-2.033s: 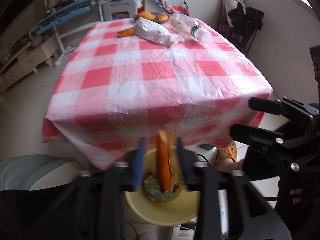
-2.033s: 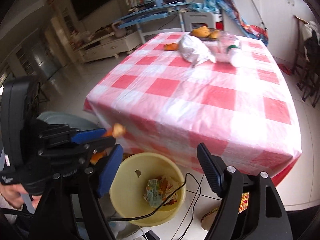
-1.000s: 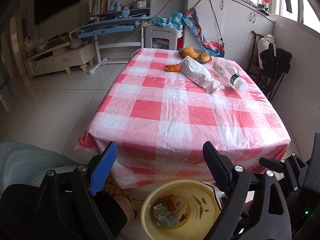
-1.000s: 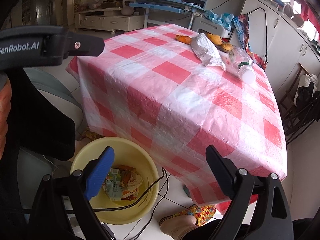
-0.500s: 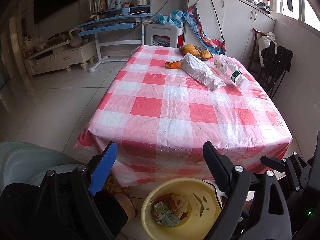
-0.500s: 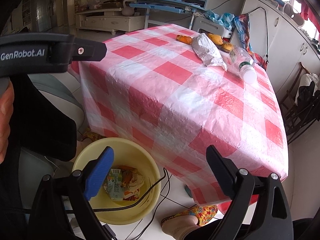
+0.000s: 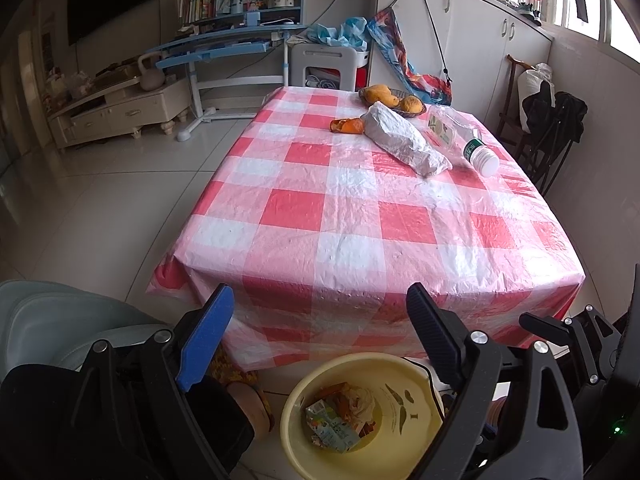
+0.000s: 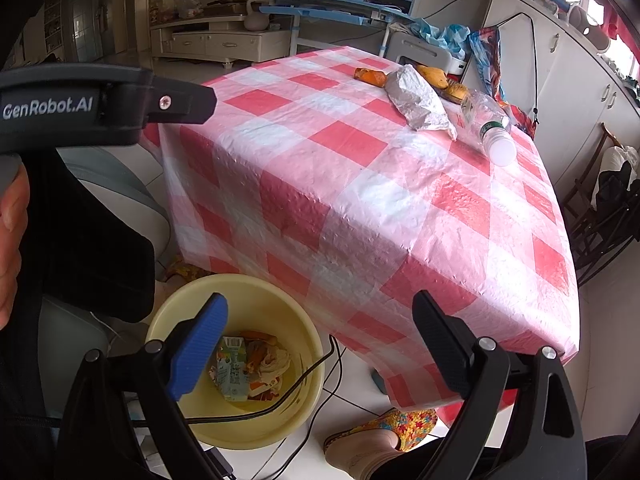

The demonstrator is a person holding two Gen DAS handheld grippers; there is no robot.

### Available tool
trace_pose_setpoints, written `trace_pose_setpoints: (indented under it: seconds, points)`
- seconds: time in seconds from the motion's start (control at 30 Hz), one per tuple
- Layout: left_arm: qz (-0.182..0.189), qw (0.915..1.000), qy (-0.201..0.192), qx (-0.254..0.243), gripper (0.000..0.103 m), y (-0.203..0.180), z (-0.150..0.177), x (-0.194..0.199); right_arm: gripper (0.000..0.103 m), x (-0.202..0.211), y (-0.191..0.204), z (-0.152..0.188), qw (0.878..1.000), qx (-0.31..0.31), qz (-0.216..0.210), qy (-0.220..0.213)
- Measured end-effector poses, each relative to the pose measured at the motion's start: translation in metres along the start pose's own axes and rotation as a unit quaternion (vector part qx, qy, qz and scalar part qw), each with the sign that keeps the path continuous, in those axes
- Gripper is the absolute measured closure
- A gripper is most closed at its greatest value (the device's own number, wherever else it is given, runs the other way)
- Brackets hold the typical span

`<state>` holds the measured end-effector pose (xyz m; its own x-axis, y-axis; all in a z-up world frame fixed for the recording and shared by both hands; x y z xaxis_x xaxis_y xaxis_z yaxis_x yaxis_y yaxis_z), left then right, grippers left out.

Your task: Collect trash

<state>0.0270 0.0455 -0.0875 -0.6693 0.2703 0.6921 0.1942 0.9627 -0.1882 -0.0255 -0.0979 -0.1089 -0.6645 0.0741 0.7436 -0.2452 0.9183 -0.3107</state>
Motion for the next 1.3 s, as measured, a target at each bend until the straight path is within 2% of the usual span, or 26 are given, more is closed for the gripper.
trace_pose_setpoints:
  seconds: [1.3]
  points:
    - [0.003, 1.0, 0.0, 0.009, 0.018, 0.0051, 0.0038, -0.0006, 0.014, 0.0056, 0.0019, -0.0017, 1.0, -0.001, -0.004, -0.008]
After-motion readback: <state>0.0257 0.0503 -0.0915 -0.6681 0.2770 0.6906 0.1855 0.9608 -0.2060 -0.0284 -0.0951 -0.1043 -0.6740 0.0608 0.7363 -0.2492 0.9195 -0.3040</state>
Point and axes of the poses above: each gripper's, at about its wrist camera, not at the fingertips, and x roughly against the way its jaws point, y to its left, z to its underside, the point moved 4 cm from there along -x, roughly the way its jaws point, and after that the axes turned 12 degrees about z, right-handed, at the moved point
